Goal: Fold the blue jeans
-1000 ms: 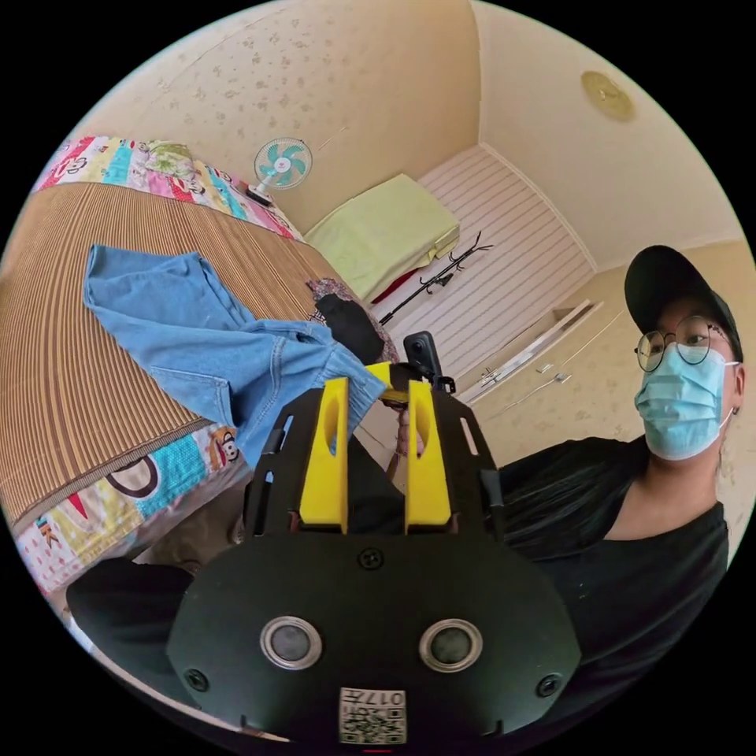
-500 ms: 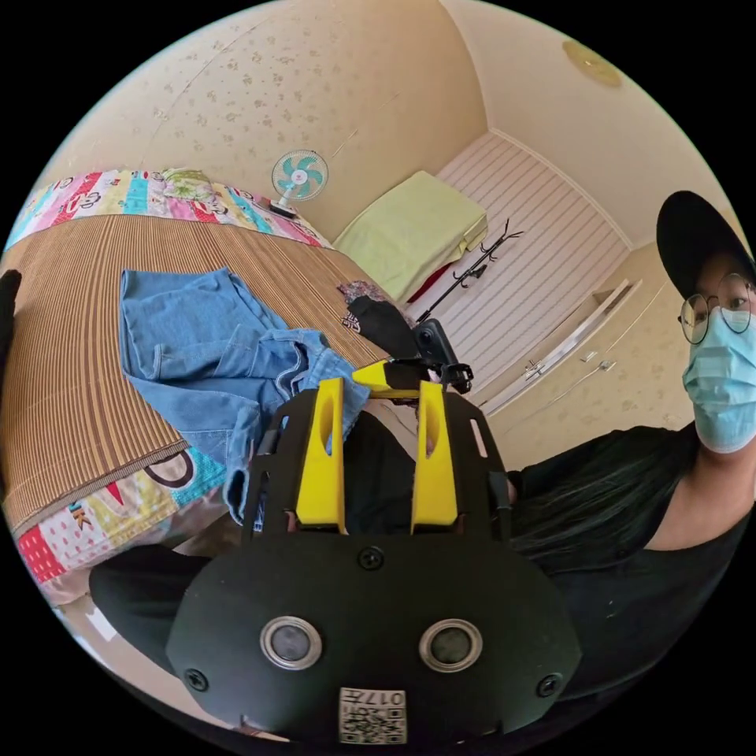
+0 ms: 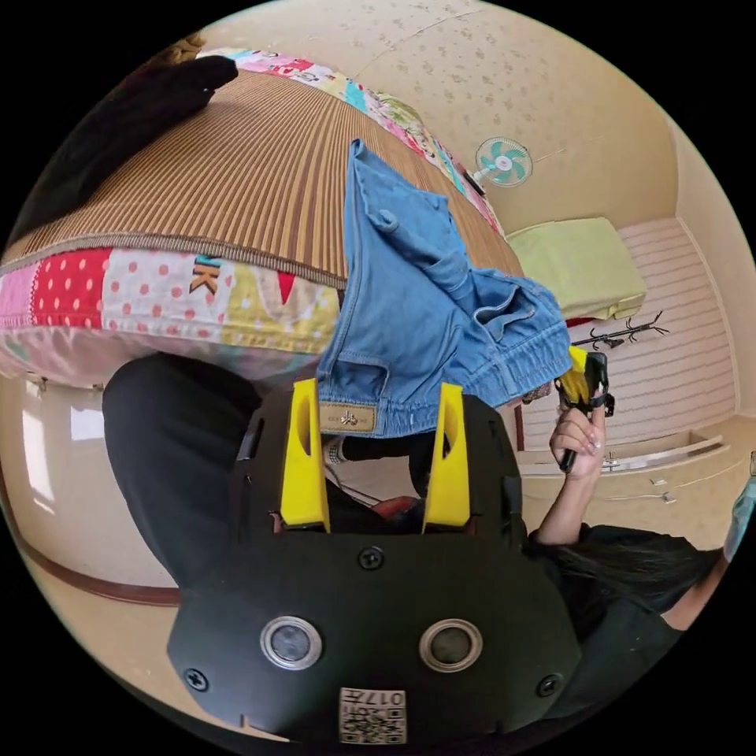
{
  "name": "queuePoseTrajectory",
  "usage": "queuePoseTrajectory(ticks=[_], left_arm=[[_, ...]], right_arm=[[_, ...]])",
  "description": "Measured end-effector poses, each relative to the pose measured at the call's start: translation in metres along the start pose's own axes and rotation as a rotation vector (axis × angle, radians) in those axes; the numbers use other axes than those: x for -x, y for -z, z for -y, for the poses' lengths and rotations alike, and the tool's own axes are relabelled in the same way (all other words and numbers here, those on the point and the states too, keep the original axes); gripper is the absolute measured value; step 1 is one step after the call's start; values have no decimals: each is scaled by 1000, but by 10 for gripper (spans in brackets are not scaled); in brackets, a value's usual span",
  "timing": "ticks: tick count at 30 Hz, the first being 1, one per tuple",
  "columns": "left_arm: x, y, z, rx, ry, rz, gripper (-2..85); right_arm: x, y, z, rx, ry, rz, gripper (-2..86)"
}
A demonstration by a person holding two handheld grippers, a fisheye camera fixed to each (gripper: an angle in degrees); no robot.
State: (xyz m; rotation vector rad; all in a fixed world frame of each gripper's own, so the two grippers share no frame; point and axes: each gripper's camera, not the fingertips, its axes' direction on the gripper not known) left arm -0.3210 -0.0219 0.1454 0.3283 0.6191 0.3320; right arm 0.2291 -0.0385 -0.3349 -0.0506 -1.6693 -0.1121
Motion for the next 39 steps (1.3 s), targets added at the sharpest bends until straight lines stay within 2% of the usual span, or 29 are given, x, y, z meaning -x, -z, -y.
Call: queuePoseTrajectory(ticks=[2,5,9,11,13,15,18,23,25,27,30,32,35,38,39], left_arm=[[22,-3,4,47,59,-92,203],[51,0,3,37,170,-350,203],[81,28,-33,-202,428,-715,195],[82,40,-44,-227,487,-766,178],[79,42,-46,-161,517,-872,195],[82,33,-48,-133,582,-989,220],[95,13,-45,-186,714,-1188,242],[88,-17,-10,-115,782,-1269,246],[83,-41,-9,-61,867,-1334,221],[80,-56,-19,-43,918,-1362,163],[81,-59,-35,-122,908,-1361,62],[82,-51,-38,-154,860,-1336,44],[78,-5,-37,-269,683,-1141,42],[38,64,-32,-421,339,-825,41],[4,88,-29,-451,158,-646,40]], right_arm=[[9,12,7,-51,29,73,28],[32,21,22,-85,102,114,28],[66,23,43,-103,179,26,27],[84,20,54,-114,218,-42,25],[94,17,61,-120,232,-62,25],[101,17,66,-130,238,-44,25],[110,19,68,-142,252,18,26],[124,42,46,-205,275,43,27],[126,53,38,-232,279,32,27],[127,65,31,-252,283,13,27],[125,81,23,-265,280,-11,27],[124,87,14,-255,285,-34,27],[122,88,3,-219,304,-77,27],[123,79,-5,-168,324,-166,27],[123,75,-5,-153,326,-182,27]])
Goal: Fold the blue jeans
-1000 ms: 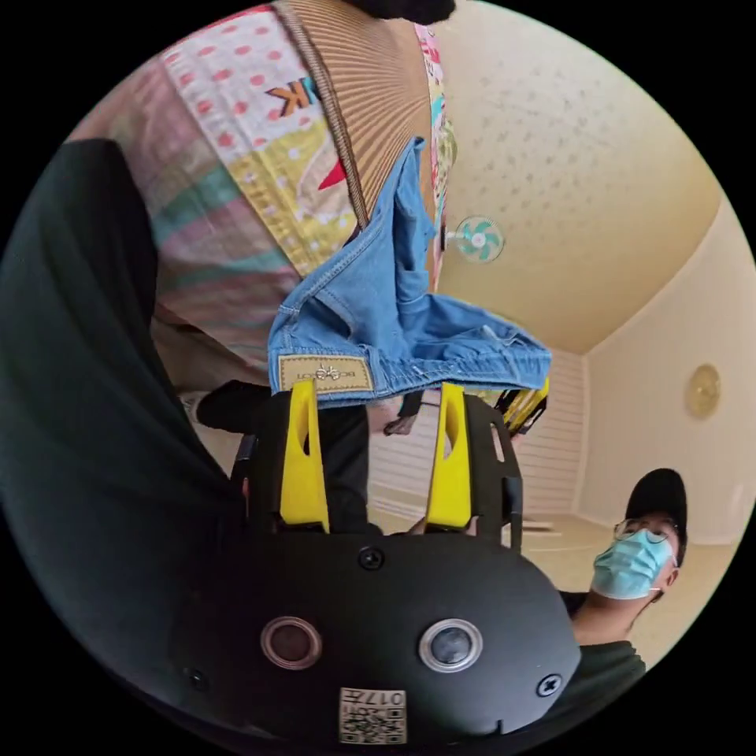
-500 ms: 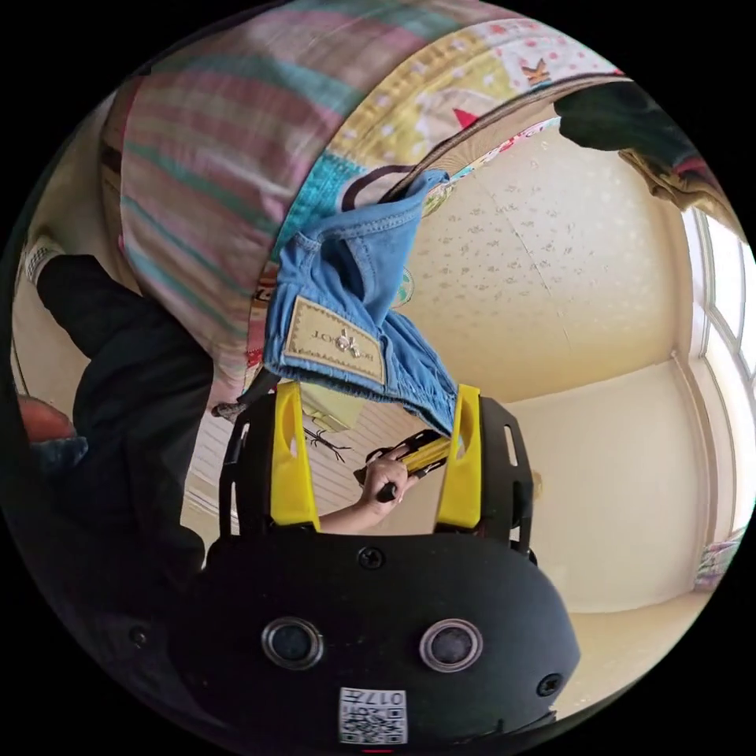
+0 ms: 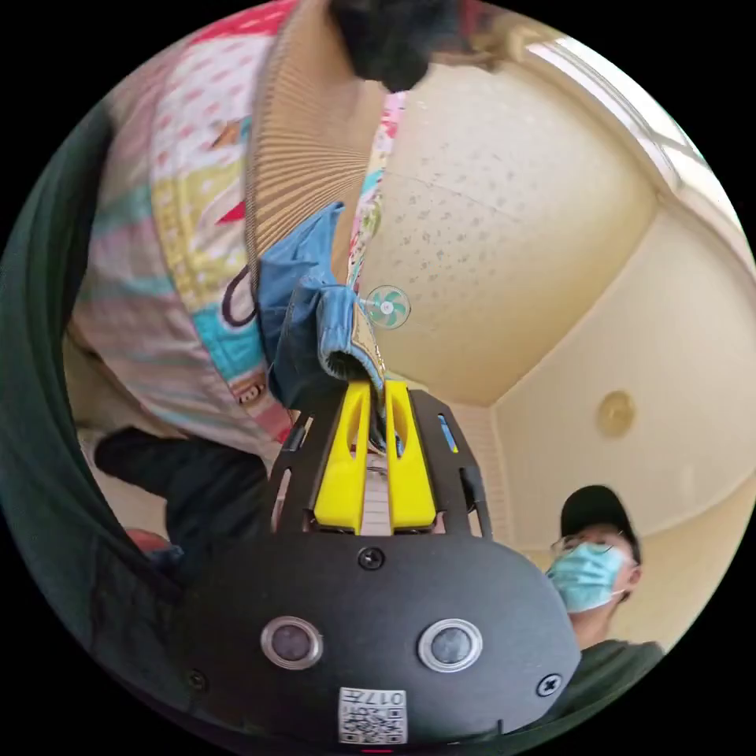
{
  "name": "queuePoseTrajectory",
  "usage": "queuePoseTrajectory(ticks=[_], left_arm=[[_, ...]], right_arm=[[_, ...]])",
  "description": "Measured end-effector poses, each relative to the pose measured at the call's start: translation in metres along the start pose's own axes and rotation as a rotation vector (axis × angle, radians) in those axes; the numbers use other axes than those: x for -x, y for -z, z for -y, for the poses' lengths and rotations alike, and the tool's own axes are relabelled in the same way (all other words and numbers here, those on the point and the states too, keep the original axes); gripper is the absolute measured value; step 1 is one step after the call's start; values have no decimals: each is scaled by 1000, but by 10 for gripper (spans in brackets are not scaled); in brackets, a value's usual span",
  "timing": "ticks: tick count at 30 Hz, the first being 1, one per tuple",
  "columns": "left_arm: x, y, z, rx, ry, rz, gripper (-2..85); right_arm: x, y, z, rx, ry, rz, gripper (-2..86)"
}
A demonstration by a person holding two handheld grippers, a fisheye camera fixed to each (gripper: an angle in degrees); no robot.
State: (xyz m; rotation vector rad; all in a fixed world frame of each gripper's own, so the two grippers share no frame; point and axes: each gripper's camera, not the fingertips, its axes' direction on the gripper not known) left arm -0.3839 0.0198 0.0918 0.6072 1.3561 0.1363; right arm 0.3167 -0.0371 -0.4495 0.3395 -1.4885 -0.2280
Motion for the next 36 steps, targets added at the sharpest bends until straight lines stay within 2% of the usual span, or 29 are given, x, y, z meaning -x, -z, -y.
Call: queuePoseTrajectory(ticks=[1,4,7,13,18,24,30,33,36], left_arm=[[-39,-12,-6,47,-193,121,40],[-102,-60,-40,200,-491,224,41],[-126,-106,-77,350,-608,257,43],[-136,-150,-144,389,-737,370,45],[-125,-174,-173,395,-718,329,50],[-108,-193,-194,387,-667,303,72],[-81,-222,-205,359,-624,385,107],[-55,-235,-204,301,-593,456,67],[-16,-252,-194,332,-471,480,76]], right_arm=[[1,-10,-1,27,3,-11,27],[-1,-46,-4,91,-11,49,27],[-7,-81,-8,133,-50,87,28],[-9,-96,-20,21,-75,29,27],[-14,-130,-21,86,-51,65,24],[-46,-164,-34,116,-136,187,19],[-82,-202,-43,196,-207,308,13],[-113,-218,-45,205,-243,168,10],[-155,-248,-49,304,-288,169,12]])
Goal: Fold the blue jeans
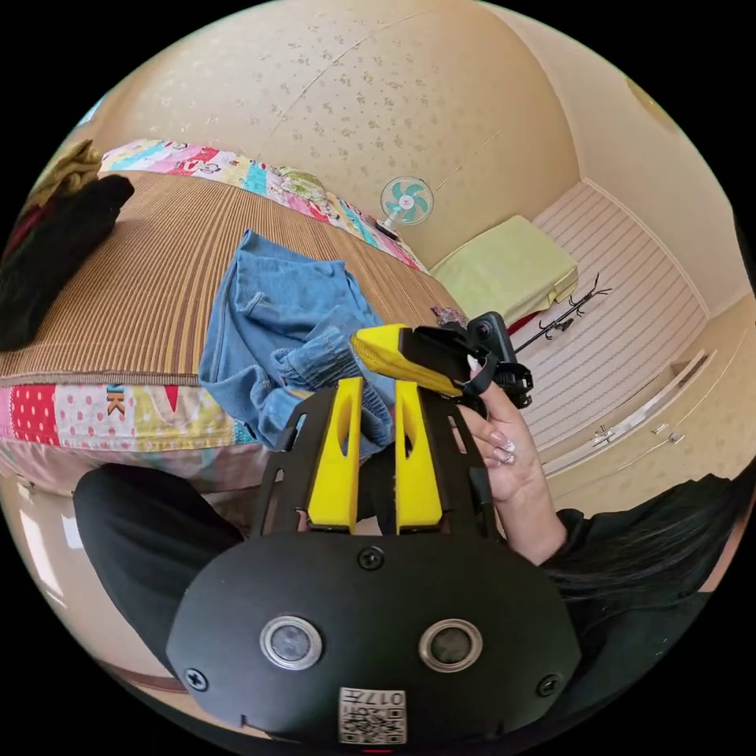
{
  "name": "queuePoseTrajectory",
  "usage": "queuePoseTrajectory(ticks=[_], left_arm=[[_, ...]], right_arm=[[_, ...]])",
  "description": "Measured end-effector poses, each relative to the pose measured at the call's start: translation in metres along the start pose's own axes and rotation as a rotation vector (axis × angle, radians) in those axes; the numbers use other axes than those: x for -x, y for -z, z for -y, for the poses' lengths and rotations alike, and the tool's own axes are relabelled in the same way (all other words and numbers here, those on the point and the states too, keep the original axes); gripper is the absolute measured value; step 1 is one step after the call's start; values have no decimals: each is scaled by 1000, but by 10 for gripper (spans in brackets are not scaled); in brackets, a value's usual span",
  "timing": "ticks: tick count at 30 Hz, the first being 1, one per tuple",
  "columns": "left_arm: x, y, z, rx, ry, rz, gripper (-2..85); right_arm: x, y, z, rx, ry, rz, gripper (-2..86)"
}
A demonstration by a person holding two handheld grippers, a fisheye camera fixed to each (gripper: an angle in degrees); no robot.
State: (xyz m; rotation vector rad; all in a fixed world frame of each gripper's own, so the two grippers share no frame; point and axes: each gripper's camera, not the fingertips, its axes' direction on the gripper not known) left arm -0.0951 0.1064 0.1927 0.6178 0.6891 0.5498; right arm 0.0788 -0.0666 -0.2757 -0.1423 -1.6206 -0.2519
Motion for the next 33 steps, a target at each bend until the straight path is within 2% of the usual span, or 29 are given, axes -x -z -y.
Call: queuePoseTrajectory(ticks=[2,5,8,12,15,17,19,24,28,31,33], left_arm=[[19,-20,-2,34,47,13,79],[49,-45,-8,60,101,71,78],[71,-44,-11,37,154,25,77],[87,-1,-9,-122,184,28,82],[95,3,8,-81,140,24,119],[99,-21,22,44,90,-22,156],[95,-61,32,200,27,-59,166],[97,-76,32,146,52,26,152],[131,-54,43,2,124,193,154],[139,-78,62,38,104,311,137],[127,-85,77,105,59,432,109]], right_arm=[[-40,-14,6,29,-64,-84,11],[-65,-27,6,56,-40,-144,12],[-55,-31,1,61,42,-67,23],[-32,-24,-4,94,184,41,62],[-26,-6,-14,57,206,-114,79],[-26,8,-20,-19,179,-271,87],[-23,15,-20,-64,177,-336,93],[1,0,9,-22,208,-455,117],[-6,-55,31,158,141,-584,148],[-18,-100,37,141,111,-714,142],[-25,-115,47,125,68,-903,86]])
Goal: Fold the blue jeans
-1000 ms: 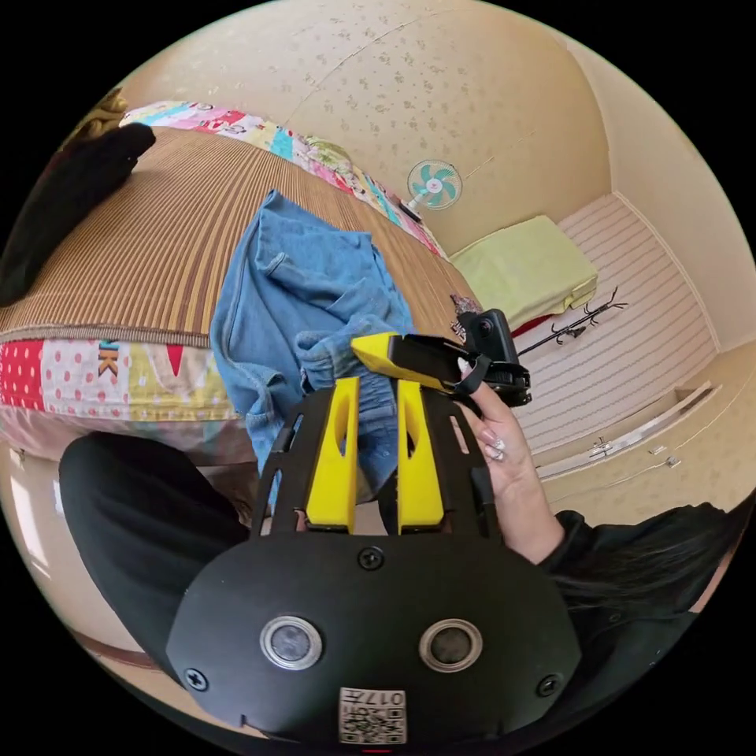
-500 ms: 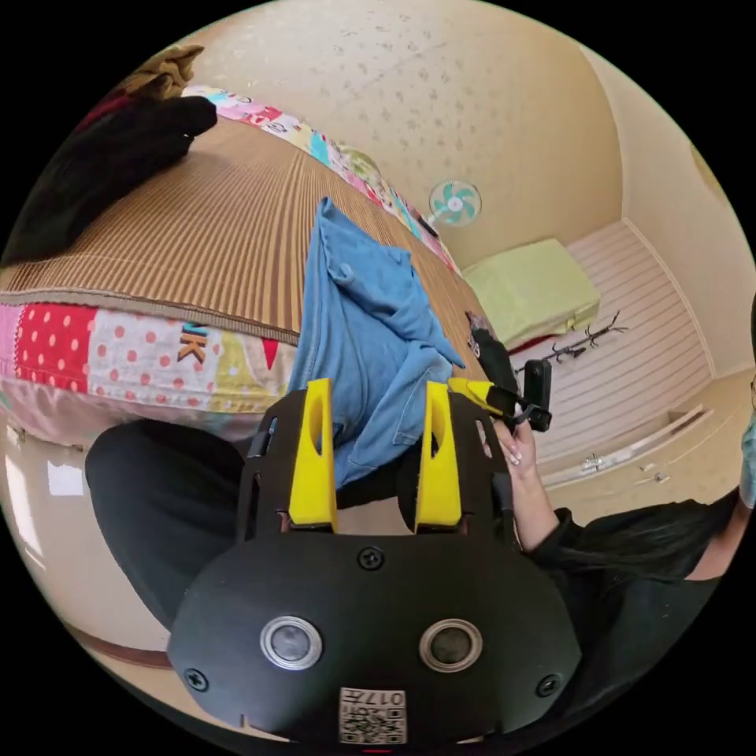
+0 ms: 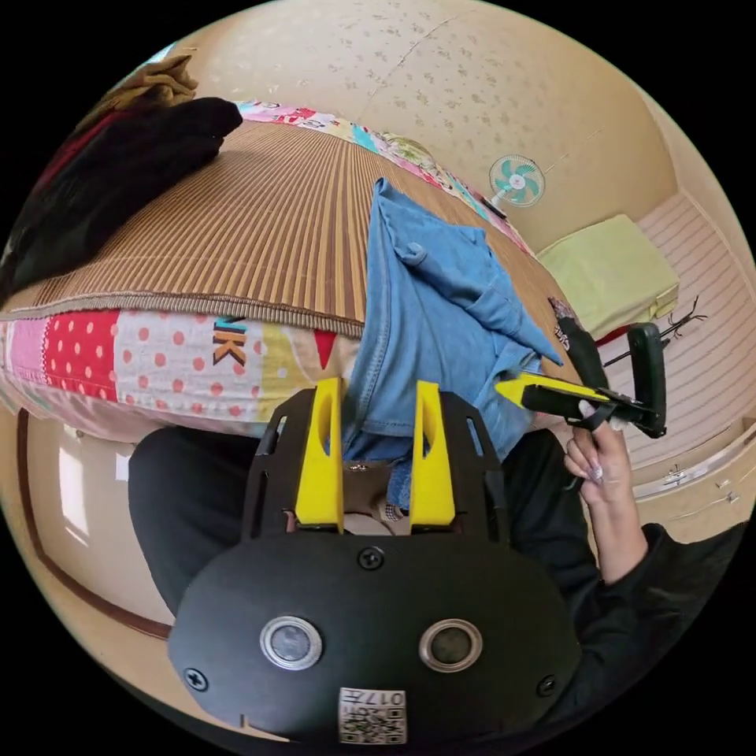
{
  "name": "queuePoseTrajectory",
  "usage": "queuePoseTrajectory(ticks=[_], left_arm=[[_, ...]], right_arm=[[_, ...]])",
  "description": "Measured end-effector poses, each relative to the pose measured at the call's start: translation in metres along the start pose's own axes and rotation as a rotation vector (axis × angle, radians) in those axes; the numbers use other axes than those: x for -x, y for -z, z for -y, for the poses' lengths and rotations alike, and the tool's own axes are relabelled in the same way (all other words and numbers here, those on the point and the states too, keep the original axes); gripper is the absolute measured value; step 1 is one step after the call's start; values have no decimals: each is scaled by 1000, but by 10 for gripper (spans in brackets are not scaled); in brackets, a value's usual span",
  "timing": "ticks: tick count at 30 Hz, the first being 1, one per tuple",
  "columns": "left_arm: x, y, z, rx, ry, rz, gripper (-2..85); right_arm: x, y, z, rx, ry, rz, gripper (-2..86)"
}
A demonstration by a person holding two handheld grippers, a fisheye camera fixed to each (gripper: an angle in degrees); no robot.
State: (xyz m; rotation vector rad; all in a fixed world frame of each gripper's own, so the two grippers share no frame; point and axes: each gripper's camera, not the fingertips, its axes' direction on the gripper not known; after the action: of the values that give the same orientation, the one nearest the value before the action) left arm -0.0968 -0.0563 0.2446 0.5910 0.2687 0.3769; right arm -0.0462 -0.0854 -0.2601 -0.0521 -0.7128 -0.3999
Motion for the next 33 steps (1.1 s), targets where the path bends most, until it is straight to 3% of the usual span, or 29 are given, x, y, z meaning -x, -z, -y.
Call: queuePoseTrajectory(ticks=[2,4,5,9,10,11,14,17,21,24,26,29,33], left_arm=[[-12,17,21,65,-89,-69,37],[-11,79,68,15,-138,-221,20],[-10,99,87,-17,-160,-255,18],[24,275,254,-331,-151,-510,13],[33,338,287,-460,-158,-543,16],[37,366,298,-519,-166,-542,18],[52,449,330,-642,-226,-671,33],[67,445,352,-585,-224,-719,43],[141,357,349,-584,-52,-735,96],[190,251,313,-421,86,-788,141],[210,179,277,-258,180,-794,149],[238,81,201,-50,347,-894,160],[248,37,139,24,462,-989,155]], right_arm=[[-11,25,20,14,26,122,40],[-32,96,31,-167,83,233,33],[-48,149,51,-225,96,194,29],[-79,363,111,-577,165,163,23],[-83,442,107,-746,172,189,22],[-88,510,86,-926,177,259,21],[-83,594,37,-1075,184,279,22],[-66,569,22,-934,171,113,24],[-77,468,4,-847,119,136,24],[-95,363,-8,-727,-34,62,21],[-111,268,-3,-475,-117,33,15],[-137,174,-3,-214,-208,138,8],[-152,172,0,-269,-179,386,5]])
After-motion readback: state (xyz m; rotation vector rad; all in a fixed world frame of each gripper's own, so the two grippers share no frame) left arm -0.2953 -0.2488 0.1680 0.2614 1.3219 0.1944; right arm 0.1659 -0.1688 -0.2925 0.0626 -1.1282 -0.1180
